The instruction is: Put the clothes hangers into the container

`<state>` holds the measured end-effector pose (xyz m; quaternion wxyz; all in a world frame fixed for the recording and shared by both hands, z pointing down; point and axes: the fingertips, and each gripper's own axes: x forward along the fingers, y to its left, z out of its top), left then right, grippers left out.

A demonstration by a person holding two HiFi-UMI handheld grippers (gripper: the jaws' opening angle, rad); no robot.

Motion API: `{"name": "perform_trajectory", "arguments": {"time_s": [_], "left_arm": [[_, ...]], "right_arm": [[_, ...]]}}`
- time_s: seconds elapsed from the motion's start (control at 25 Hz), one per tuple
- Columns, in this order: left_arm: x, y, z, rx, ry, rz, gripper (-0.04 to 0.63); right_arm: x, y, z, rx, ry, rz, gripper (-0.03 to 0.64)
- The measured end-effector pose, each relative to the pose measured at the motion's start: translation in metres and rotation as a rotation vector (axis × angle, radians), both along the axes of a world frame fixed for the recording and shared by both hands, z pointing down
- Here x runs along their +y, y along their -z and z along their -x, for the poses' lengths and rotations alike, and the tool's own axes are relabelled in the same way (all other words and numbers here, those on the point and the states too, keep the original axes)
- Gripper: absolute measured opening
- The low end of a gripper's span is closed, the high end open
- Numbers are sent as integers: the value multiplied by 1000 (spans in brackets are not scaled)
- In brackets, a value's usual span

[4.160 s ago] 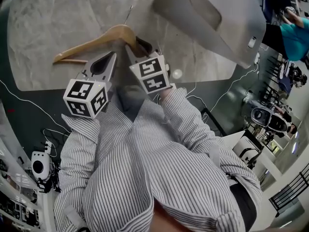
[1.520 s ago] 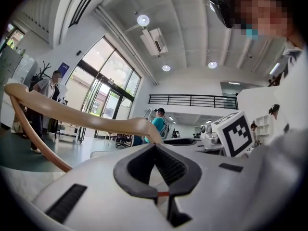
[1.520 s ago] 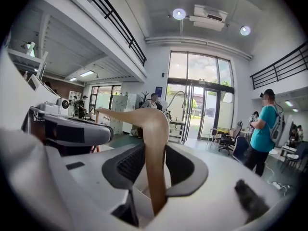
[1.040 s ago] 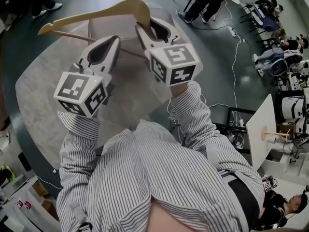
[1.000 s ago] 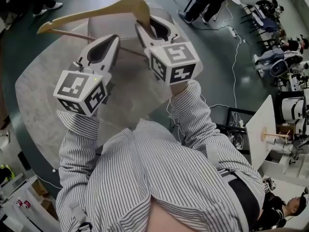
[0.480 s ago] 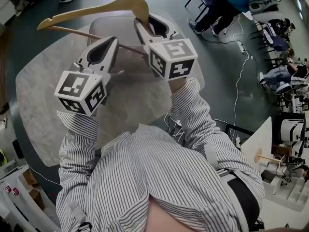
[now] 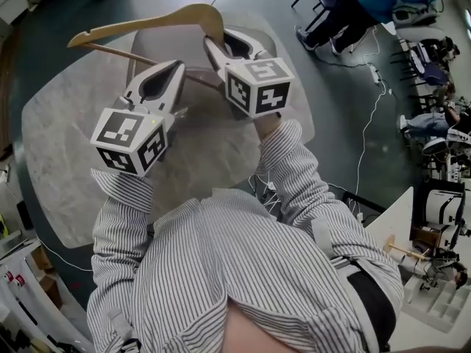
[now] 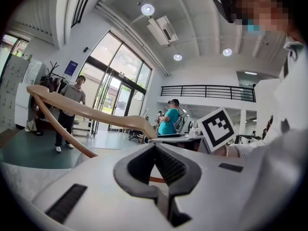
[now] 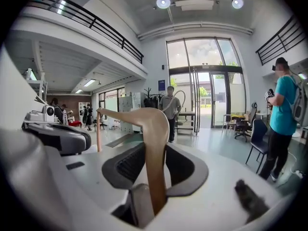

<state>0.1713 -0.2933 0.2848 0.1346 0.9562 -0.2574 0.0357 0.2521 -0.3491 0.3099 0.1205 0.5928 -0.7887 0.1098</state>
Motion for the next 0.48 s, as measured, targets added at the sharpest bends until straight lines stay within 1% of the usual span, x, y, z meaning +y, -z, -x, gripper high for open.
{"name": "perform_trajectory", "arguments": {"time_s": [0.28,0.48], "left_arm": [[-5,-15,-3,-29,18,51,9],[-12,-30,1,-45,30,89,9]], "right_arm": [[-1,-33,0,24,32,103,137],[-3,-56,1,29,34,163,137]]}}
